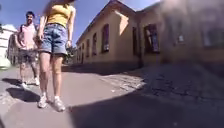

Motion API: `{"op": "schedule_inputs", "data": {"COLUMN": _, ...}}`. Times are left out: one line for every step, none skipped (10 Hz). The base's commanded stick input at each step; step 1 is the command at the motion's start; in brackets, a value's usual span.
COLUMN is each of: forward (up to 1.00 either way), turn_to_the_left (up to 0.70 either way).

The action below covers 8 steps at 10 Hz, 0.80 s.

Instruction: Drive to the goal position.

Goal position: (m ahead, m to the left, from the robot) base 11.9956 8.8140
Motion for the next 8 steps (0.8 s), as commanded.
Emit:
{"op": "schedule_inputs", "data": {"forward": 0.00, "turn_to_the_left": 0.00}}
{"op": "schedule_inputs", "data": {"forward": 0.00, "turn_to_the_left": 0.00}}
{"op": "schedule_inputs", "data": {"forward": 0.00, "turn_to_the_left": 0.00}}
{"op": "schedule_inputs", "data": {"forward": 0.68, "turn_to_the_left": 0.00}}
{"op": "schedule_inputs", "data": {"forward": 0.70, "turn_to_the_left": 0.00}}
{"op": "schedule_inputs", "data": {"forward": 0.70, "turn_to_the_left": 0.00}}
{"op": "schedule_inputs", "data": {"forward": 0.70, "turn_to_the_left": 0.00}}
{"op": "schedule_inputs", "data": {"forward": 0.70, "turn_to_the_left": 0.00}}
